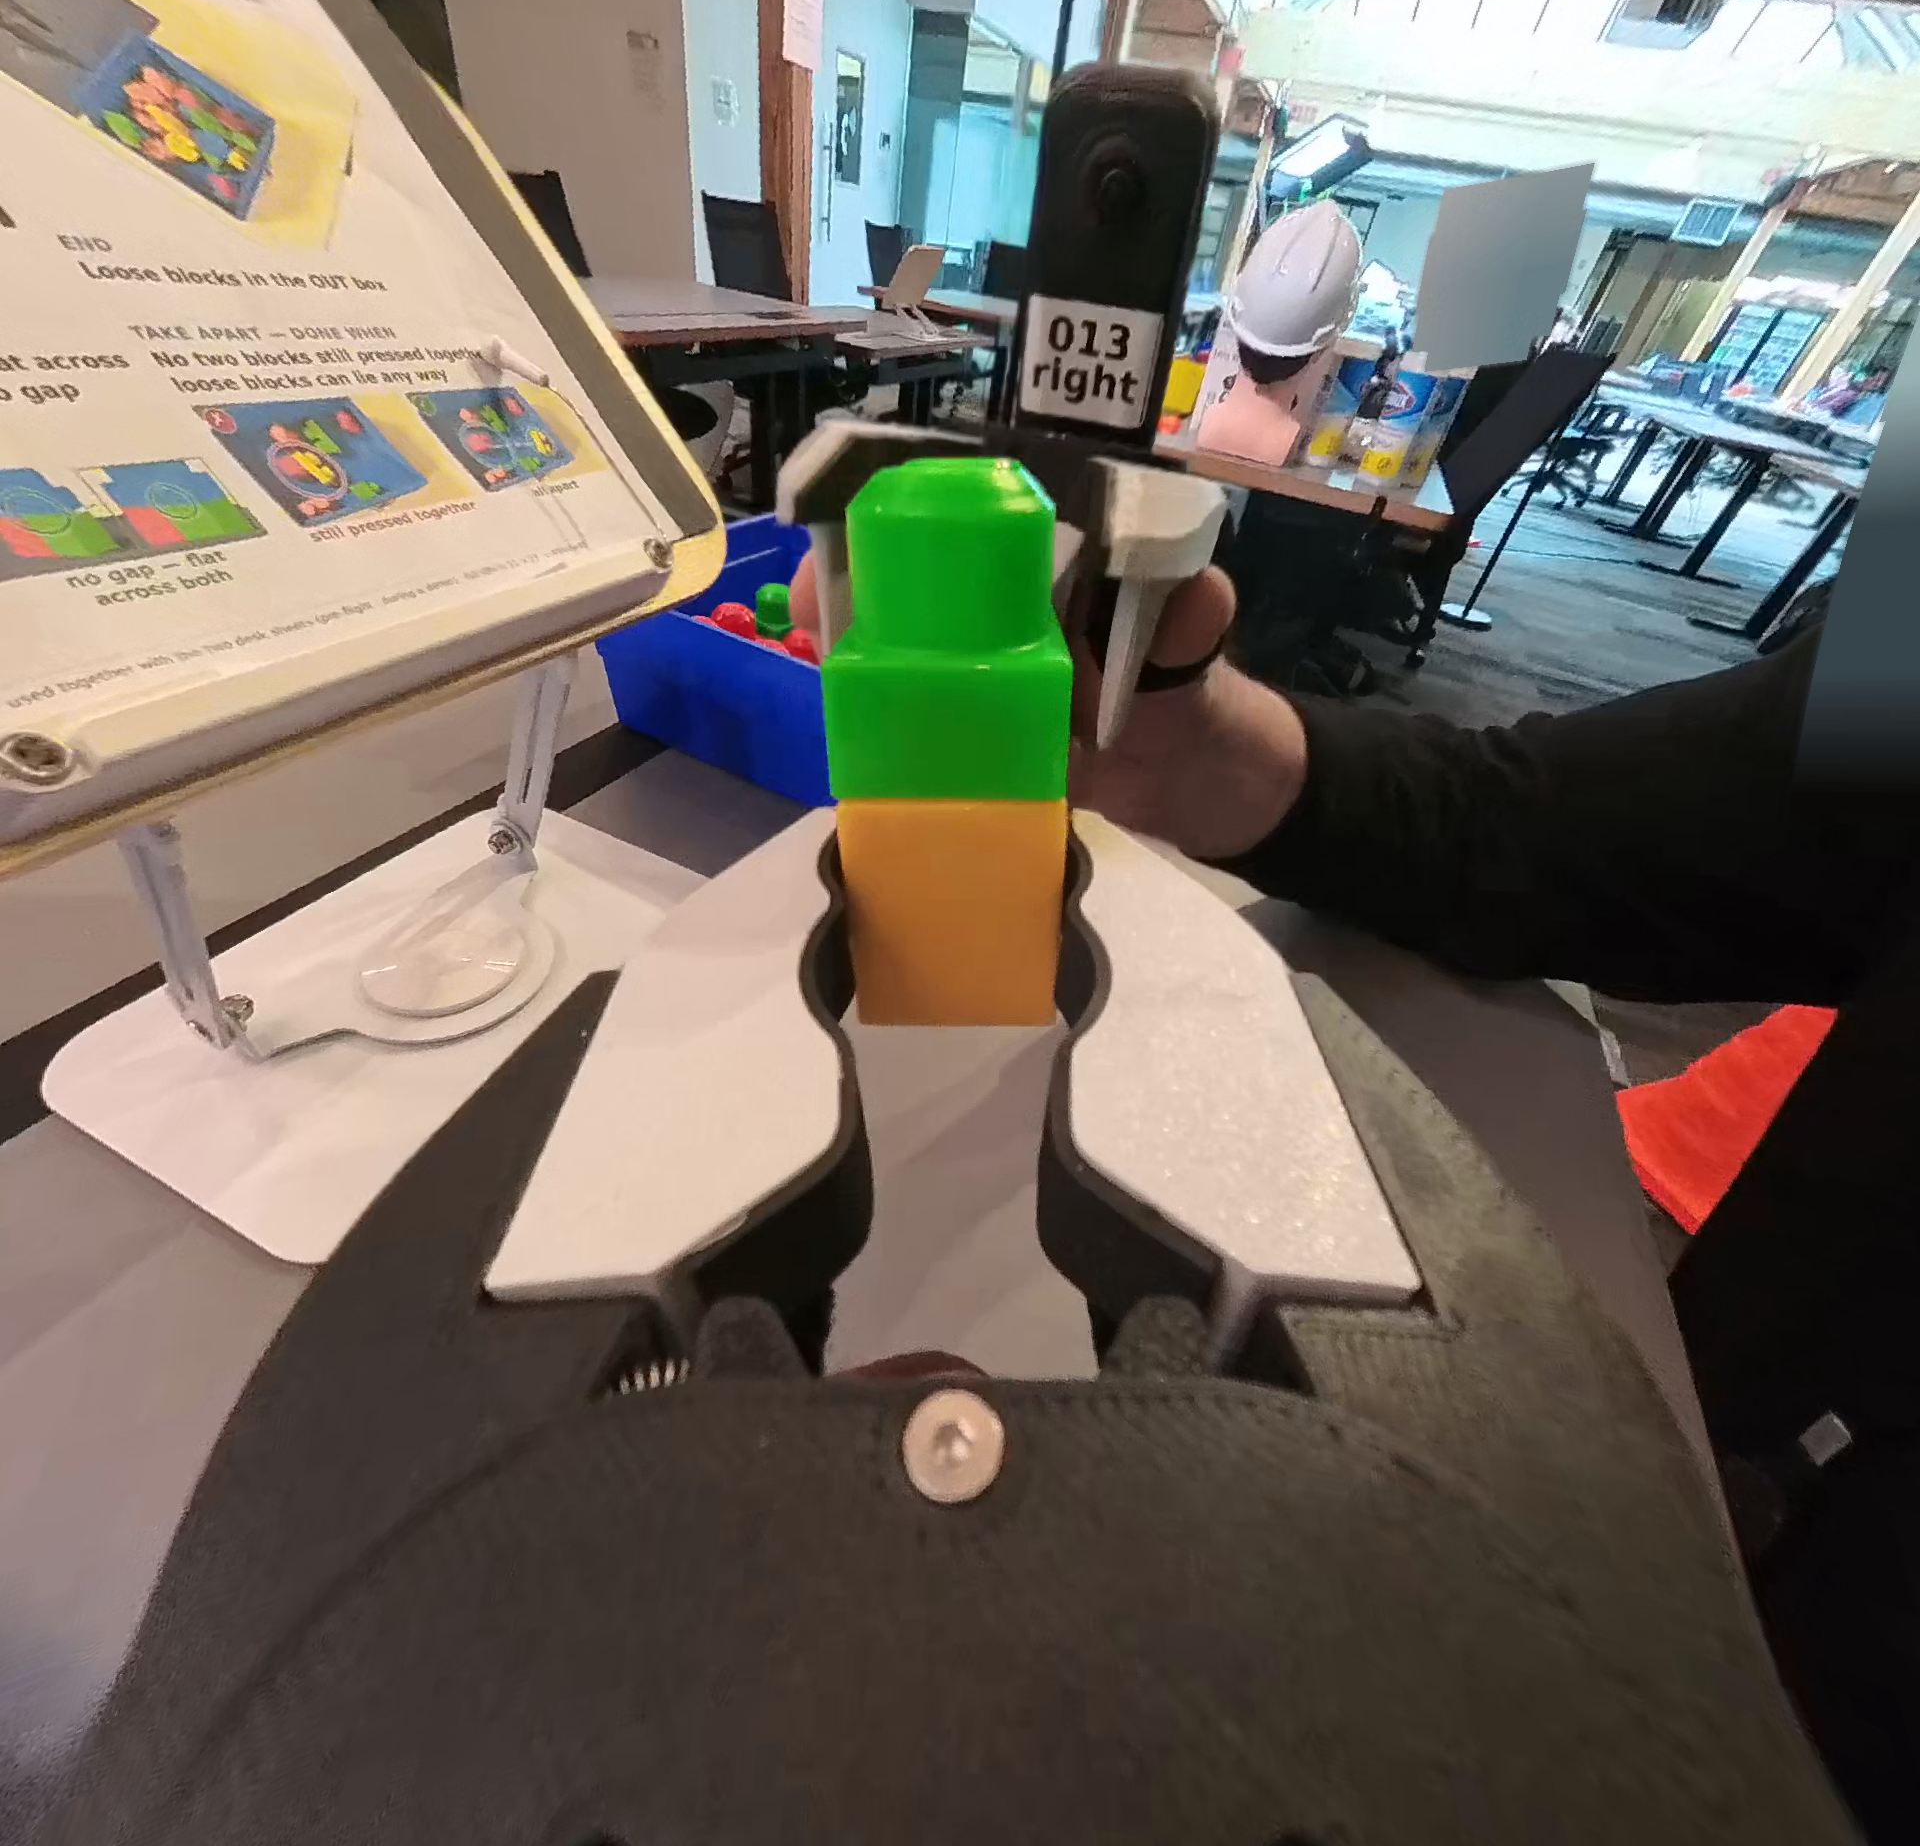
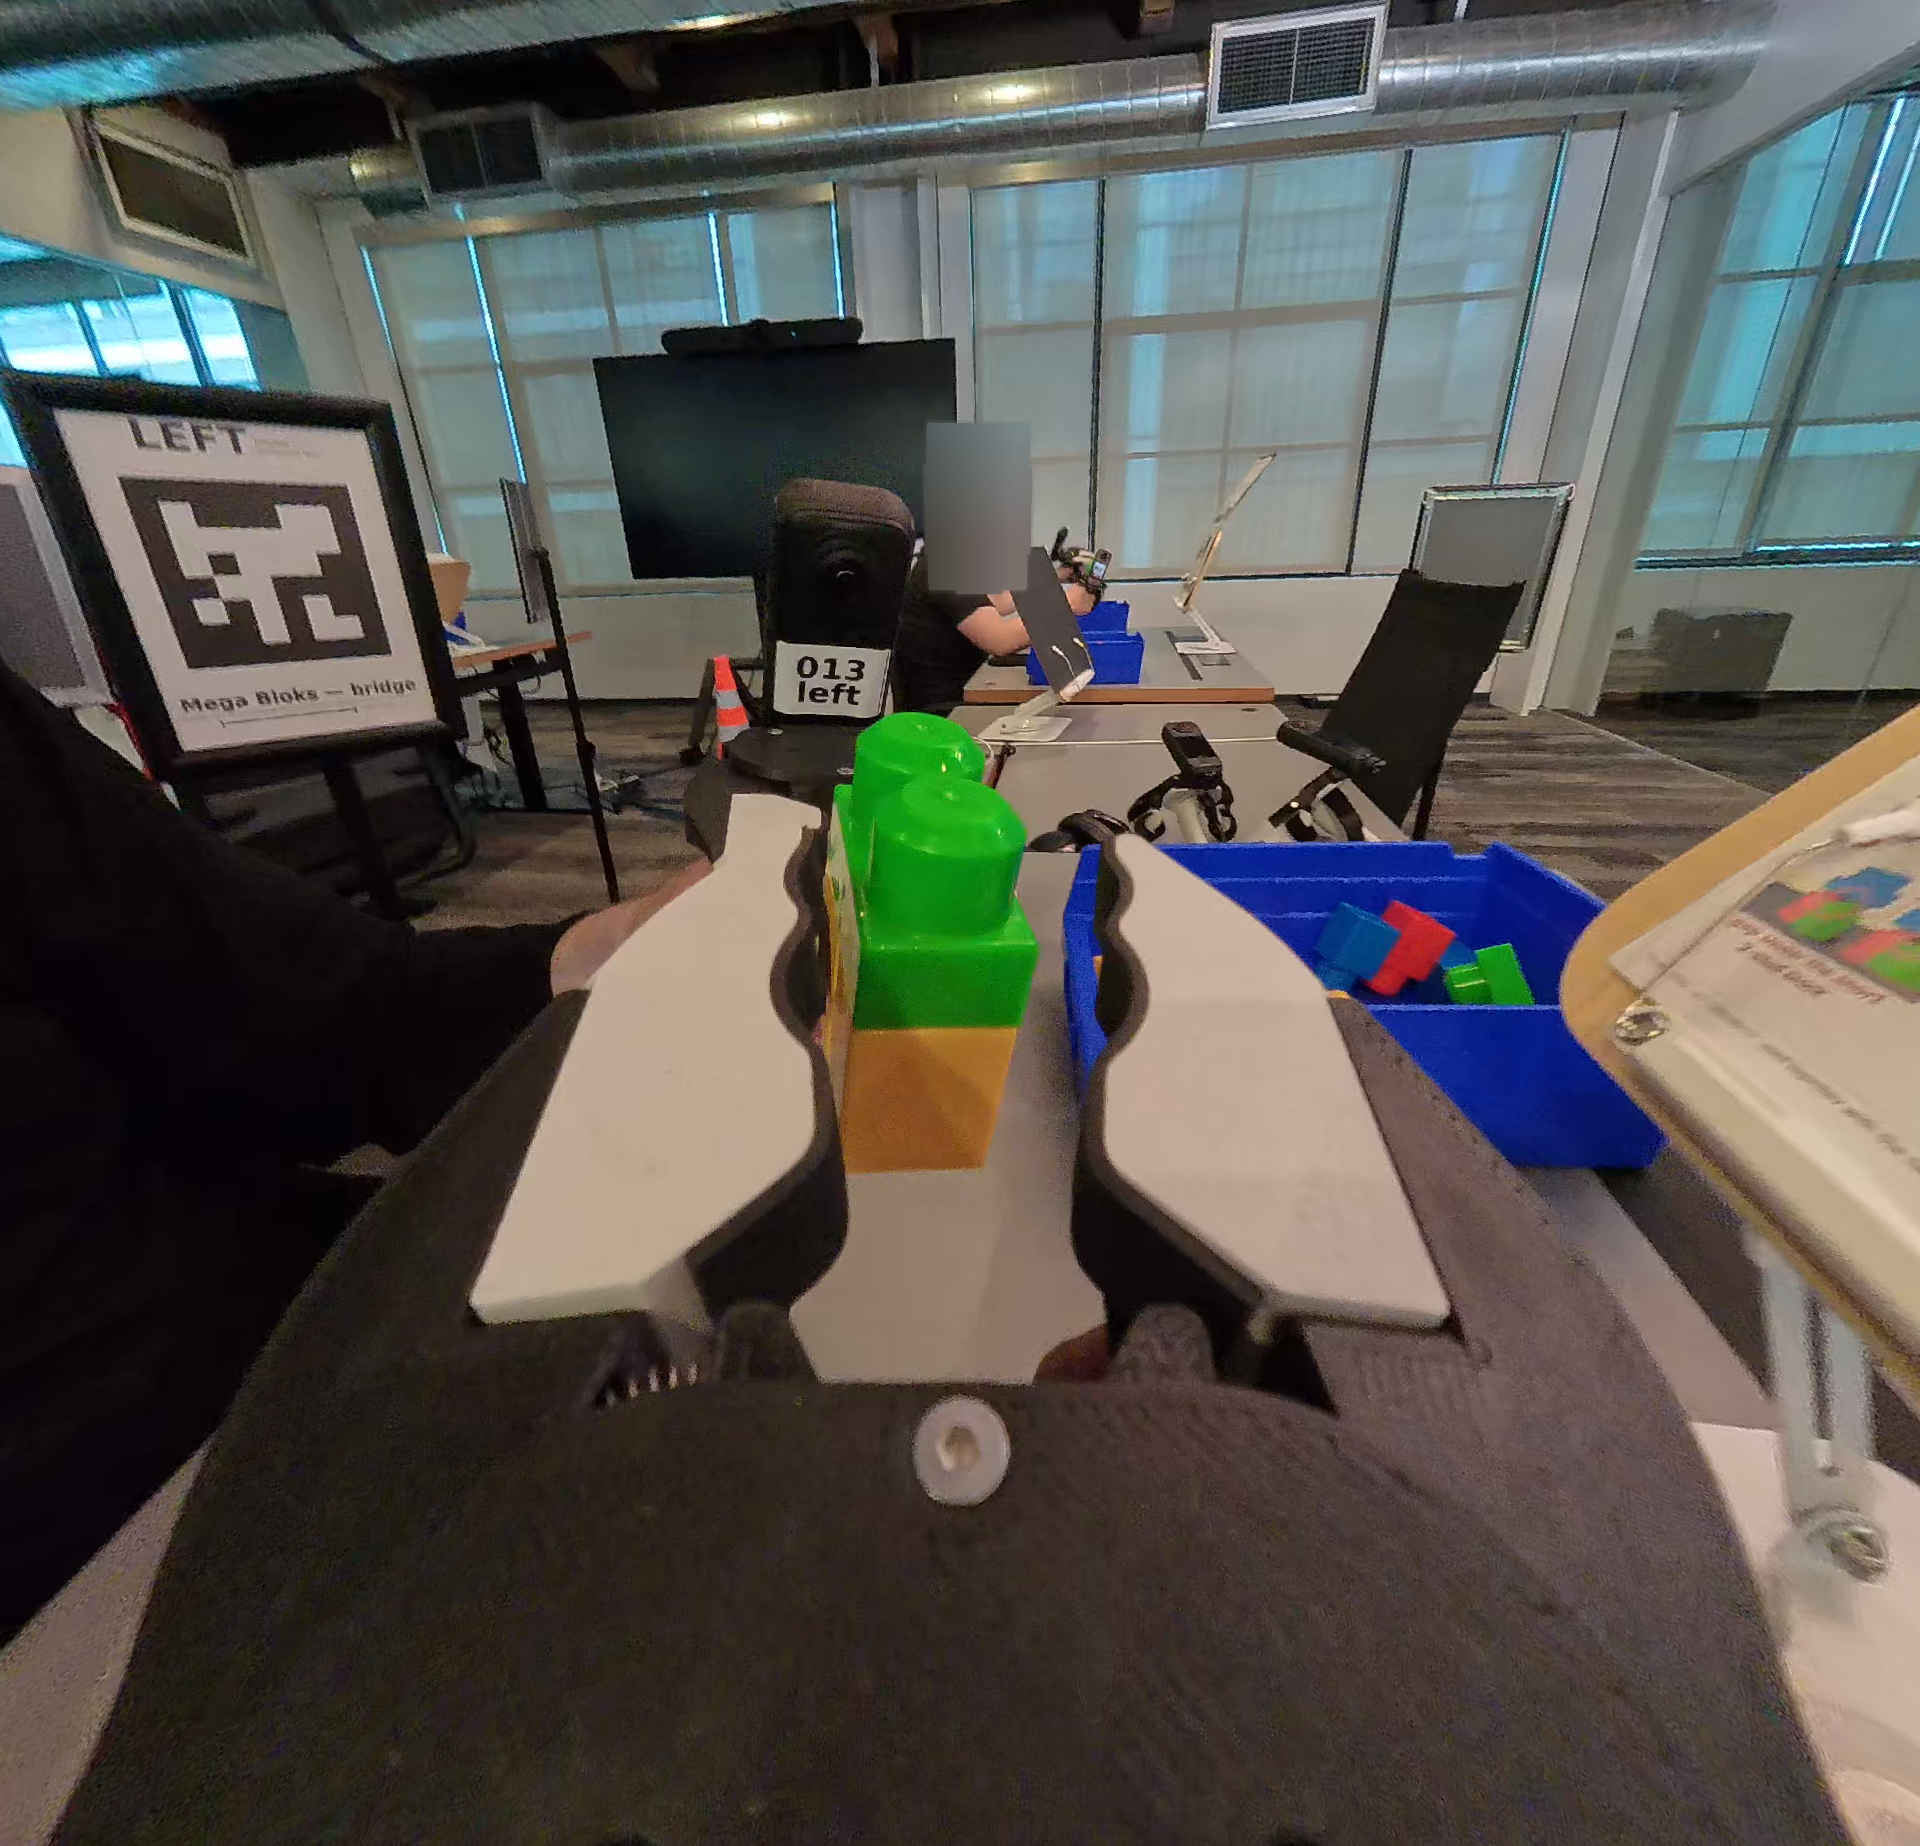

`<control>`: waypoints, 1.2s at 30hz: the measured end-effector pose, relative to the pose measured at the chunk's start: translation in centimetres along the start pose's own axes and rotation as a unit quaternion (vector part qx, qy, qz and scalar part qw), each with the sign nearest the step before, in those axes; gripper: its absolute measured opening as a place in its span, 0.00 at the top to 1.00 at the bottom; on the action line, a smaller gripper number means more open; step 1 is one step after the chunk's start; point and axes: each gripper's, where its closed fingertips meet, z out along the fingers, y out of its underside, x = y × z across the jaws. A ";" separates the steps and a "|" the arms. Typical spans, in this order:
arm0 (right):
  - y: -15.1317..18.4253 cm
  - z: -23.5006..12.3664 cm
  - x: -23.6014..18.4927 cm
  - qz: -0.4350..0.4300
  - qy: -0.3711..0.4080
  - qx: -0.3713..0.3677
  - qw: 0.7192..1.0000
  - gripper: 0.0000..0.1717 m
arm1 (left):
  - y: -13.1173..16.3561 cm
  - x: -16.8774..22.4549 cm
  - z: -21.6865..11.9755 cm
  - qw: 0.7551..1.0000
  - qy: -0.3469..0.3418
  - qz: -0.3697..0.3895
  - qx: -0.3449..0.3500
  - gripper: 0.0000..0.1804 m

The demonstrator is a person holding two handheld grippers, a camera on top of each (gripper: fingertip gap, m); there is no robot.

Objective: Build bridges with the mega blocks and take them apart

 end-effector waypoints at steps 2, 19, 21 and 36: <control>-0.5 -0.5 0.0 -0.021 0.000 -0.021 1.000 0.70 | 0.6 0.2 -0.2 1.000 0.020 0.004 -0.022 0.80; 7.4 -1.7 -2.2 -0.147 -0.036 -0.370 0.917 0.80 | 4.7 0.6 0.8 0.966 -0.027 0.148 -0.212 0.80; 6.8 -1.5 -2.4 -0.142 -0.038 -0.354 0.924 0.80 | 3.8 0.9 0.7 0.972 -0.020 0.144 -0.182 0.80; -3.4 -17.2 3.3 -0.180 0.190 -0.358 0.896 0.80 | 2.2 0.6 -0.8 0.992 0.023 0.106 -0.058 0.88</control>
